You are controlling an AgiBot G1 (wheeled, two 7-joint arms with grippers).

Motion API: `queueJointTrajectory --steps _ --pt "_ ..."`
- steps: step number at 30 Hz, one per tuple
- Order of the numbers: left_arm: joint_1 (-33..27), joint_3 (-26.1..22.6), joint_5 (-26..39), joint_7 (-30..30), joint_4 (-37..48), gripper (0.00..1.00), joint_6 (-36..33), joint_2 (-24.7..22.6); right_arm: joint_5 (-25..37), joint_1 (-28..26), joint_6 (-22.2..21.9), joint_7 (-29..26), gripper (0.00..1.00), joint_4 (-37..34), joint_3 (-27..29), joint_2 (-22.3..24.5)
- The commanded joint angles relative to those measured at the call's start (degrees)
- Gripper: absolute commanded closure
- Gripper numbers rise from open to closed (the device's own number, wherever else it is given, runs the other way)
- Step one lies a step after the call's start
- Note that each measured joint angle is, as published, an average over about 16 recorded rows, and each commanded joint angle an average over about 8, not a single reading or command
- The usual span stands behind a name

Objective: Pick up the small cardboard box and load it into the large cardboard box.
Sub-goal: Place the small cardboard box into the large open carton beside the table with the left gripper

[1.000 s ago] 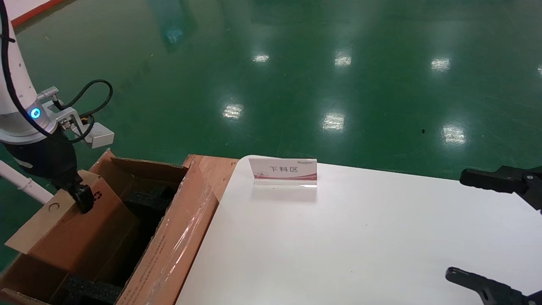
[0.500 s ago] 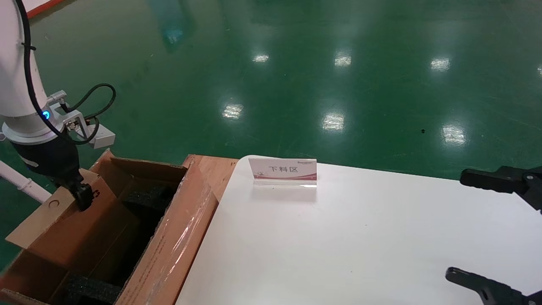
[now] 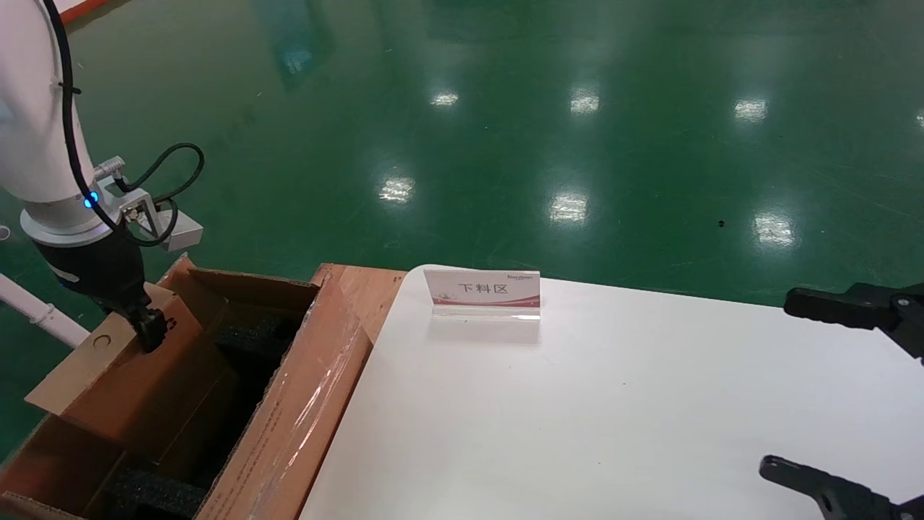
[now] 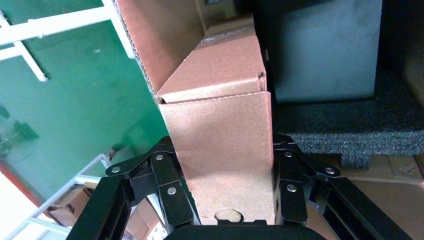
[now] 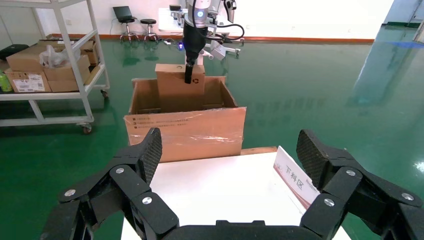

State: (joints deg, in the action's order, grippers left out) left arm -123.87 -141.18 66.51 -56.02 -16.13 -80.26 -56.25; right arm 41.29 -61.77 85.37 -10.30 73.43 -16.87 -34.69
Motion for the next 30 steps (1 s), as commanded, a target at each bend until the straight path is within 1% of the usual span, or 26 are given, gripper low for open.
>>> queueJointTrajectory --steps 1,30 --pt "0.5 0.1 -0.2 0.3 0.9 1.00 0.1 -0.2 0.0 0.0 0.0 0.0 0.00 0.0 0.0 0.0" --pt "9.5 0.8 -1.3 1.3 10.0 1.00 3.0 -2.7 -0.1 0.0 0.0 0.0 0.00 0.0 -0.1 0.0"
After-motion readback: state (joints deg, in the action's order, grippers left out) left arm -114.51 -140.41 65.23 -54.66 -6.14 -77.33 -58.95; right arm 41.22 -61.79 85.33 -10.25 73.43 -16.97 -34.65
